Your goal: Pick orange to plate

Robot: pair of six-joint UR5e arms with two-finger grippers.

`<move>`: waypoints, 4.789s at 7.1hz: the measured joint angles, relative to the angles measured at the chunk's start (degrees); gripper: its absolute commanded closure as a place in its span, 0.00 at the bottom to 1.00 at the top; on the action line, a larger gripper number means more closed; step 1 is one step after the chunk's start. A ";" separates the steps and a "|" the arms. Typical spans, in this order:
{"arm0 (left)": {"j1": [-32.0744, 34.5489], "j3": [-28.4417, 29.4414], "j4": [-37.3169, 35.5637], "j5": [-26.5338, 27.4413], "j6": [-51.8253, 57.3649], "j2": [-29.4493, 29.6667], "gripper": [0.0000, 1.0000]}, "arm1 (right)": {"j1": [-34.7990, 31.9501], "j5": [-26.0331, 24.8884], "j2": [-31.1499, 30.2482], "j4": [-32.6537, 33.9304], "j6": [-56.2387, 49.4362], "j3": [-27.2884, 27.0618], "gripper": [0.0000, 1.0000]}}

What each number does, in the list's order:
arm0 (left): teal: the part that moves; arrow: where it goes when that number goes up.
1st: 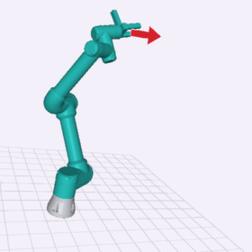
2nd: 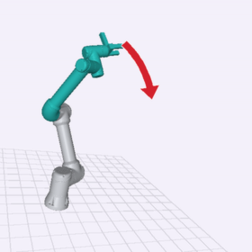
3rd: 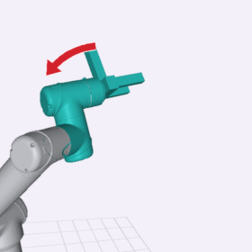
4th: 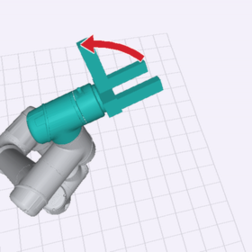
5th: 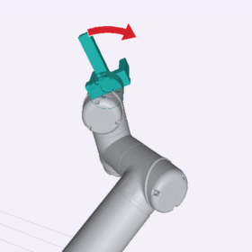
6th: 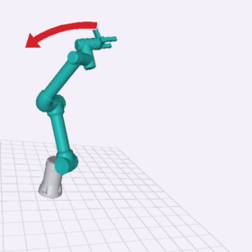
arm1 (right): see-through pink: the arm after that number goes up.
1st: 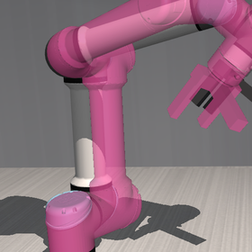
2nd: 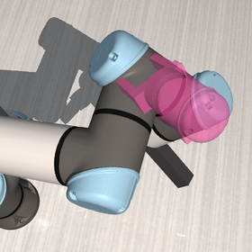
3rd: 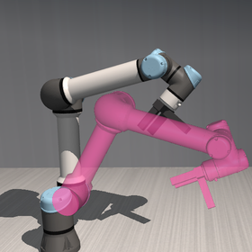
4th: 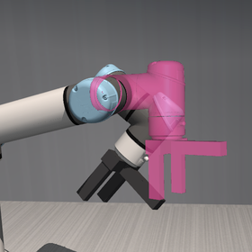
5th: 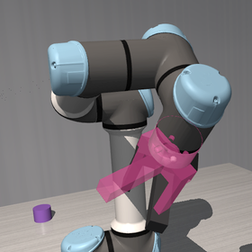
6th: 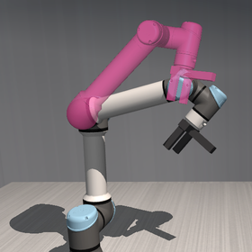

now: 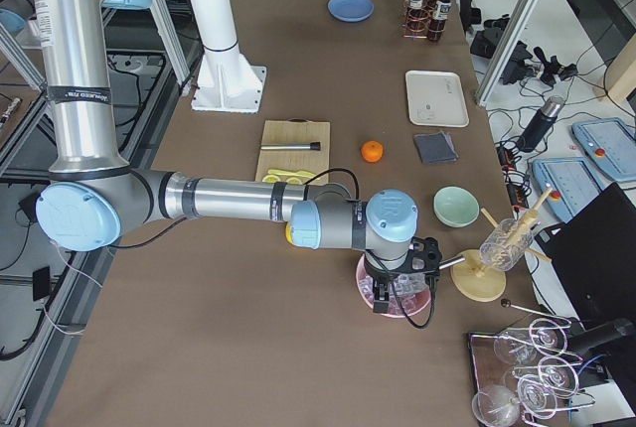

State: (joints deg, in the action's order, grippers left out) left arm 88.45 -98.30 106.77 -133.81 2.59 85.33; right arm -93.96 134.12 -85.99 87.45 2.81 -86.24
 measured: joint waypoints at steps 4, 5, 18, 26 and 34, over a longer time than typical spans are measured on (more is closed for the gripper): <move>0.36 1.12 1.24 -1.23 -0.09 0.86 0.02 | 0.00 0.02 -0.04 0.00 0.00 -0.14 0.00; 0.38 1.64 1.26 -1.31 -0.17 1.06 0.02 | 0.00 0.01 0.00 0.00 0.00 -0.23 0.00; -1.42 3.33 2.78 -4.89 -6.16 2.27 0.02 | 2.92 0.35 1.42 -3.68 3.57 -0.97 0.00; -16.17 20.02 32.06 -2.90 -28.23 3.61 0.02 | 20.04 -1.79 4.57 -16.08 38.72 -8.25 0.00; -23.30 22.38 32.36 -2.88 -28.29 3.65 0.03 | 23.77 -3.45 7.57 -16.08 42.70 -9.13 0.00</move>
State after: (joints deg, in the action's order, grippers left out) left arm 65.14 -75.92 139.13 -136.69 -25.69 88.98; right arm -70.19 130.67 -78.43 71.37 45.52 -95.37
